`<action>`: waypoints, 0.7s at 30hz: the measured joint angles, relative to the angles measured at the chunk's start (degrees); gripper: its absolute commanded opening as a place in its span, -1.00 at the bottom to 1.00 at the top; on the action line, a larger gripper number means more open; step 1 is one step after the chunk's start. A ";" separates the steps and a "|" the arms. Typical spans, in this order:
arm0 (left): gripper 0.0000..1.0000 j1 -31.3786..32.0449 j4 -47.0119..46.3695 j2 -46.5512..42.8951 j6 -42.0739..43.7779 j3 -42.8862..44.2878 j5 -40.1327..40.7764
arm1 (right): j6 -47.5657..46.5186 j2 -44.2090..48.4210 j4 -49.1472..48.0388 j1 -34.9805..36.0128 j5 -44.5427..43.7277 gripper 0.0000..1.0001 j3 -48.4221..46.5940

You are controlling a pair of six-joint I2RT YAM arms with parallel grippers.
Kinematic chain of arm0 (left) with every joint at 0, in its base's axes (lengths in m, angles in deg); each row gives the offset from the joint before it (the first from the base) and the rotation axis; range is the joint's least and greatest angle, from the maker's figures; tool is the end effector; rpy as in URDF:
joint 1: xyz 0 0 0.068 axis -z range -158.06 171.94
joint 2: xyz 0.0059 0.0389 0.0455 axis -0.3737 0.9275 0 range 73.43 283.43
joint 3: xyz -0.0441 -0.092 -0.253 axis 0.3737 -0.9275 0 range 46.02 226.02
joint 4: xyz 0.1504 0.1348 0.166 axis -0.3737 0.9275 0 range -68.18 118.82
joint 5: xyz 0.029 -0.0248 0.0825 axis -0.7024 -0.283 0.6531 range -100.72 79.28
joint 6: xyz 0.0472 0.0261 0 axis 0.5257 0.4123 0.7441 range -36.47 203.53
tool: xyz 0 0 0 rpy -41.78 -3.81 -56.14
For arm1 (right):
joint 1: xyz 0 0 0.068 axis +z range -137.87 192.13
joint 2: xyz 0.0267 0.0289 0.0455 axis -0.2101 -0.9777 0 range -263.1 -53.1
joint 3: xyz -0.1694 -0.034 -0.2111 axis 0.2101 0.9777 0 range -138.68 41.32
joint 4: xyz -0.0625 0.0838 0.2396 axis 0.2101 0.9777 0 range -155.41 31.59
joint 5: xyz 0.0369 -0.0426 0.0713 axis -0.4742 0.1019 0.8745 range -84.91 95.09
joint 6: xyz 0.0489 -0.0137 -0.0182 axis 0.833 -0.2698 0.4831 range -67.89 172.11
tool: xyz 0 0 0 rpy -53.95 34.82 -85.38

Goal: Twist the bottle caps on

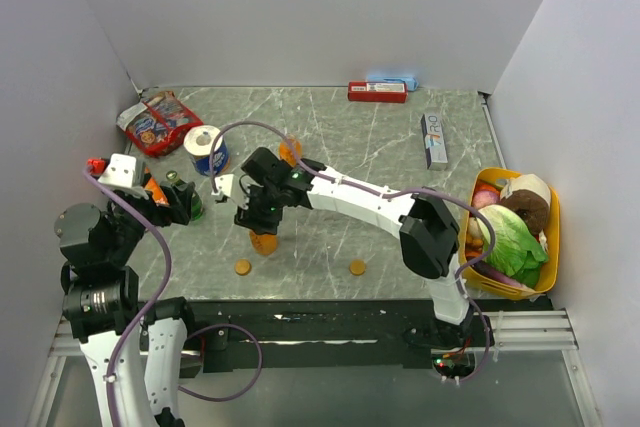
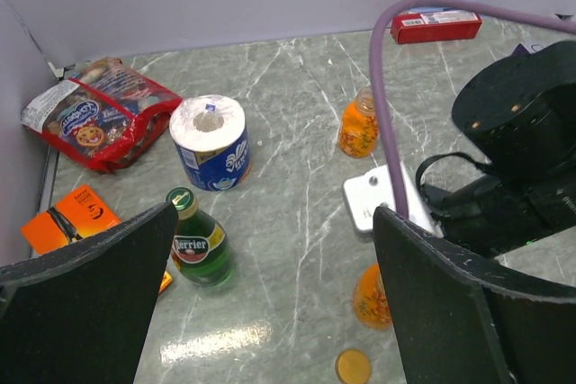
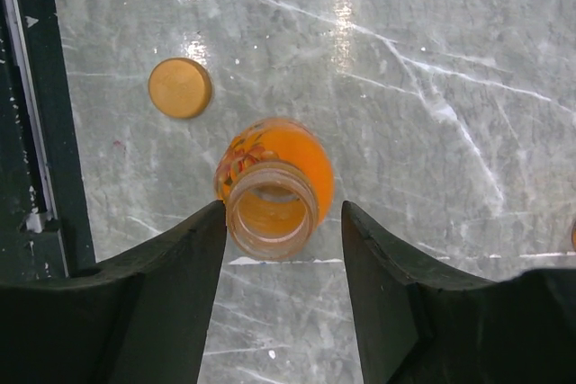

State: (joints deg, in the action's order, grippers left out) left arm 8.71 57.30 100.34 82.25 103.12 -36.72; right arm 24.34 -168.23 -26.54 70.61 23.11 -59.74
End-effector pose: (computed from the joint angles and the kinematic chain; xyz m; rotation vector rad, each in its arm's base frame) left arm 0.0734 0.0012 0.3982 0.1337 1.6529 -0.2187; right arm 0.2255 0.3888 0.2651 -1.8293 1.7560 0.6118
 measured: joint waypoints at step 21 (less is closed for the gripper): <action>0.92 -0.09 -8.59 7.50 2.91 -5.68 -20.52 | -5.18 10.43 13.57 -12.28 8.72 -0.61 -1.40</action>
State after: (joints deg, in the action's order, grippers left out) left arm 8.62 48.71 107.84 85.16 97.44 -57.24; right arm 19.16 -157.81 -12.96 58.32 31.83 -61.13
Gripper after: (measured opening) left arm 0.961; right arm 0.492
